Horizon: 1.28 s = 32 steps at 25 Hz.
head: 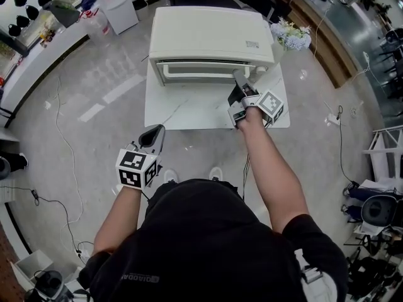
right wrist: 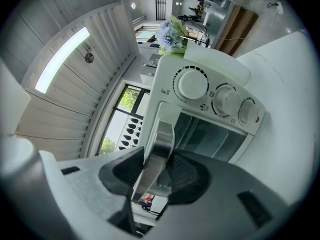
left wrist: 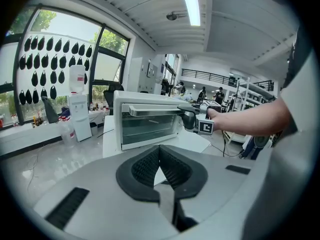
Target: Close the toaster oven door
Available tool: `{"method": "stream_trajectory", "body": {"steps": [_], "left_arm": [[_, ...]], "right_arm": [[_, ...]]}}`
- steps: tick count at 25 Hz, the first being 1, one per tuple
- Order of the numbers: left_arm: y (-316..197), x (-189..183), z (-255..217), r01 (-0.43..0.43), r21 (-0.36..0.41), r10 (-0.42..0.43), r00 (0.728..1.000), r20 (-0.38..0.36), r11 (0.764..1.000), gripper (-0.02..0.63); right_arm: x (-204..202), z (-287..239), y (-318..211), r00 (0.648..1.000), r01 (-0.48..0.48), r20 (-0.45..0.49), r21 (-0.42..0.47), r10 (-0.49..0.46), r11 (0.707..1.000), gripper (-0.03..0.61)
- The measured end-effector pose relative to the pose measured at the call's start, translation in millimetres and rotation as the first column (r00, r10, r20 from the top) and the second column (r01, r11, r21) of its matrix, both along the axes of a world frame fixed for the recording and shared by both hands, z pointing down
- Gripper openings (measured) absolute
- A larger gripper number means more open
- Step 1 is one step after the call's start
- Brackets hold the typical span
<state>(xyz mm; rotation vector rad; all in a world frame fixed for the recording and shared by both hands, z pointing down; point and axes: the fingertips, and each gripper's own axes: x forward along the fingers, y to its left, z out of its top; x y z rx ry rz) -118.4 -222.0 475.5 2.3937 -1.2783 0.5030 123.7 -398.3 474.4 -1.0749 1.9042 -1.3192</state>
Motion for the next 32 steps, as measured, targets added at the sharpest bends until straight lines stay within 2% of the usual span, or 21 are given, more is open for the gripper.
{"method": "stream_trajectory", "body": {"steps": [21, 26, 32], "left_arm": [[1.0, -2.0, 0.9, -0.008, 0.010, 0.008, 1.000, 0.001, 1.000, 0.003], [-0.2, -2.8, 0.2, -0.012, 0.012, 0.012, 1.000, -0.005, 1.000, 0.003], [-2.9, 0.6, -1.0, -0.032, 0.019, 0.032, 0.999, -0.012, 0.999, 0.003]], "right_arm": [[-4.3, -5.5, -10.8, 0.997, 0.009, 0.078, -0.007, -0.008, 1.000, 0.140], [2.5, -5.9, -6.1, 0.998, -0.011, 0.066, 0.012, 0.011, 1.000, 0.141], [6.5, 0.6, 17.7, 0.998, -0.013, 0.053, -0.007, 0.013, 1.000, 0.141]]}}
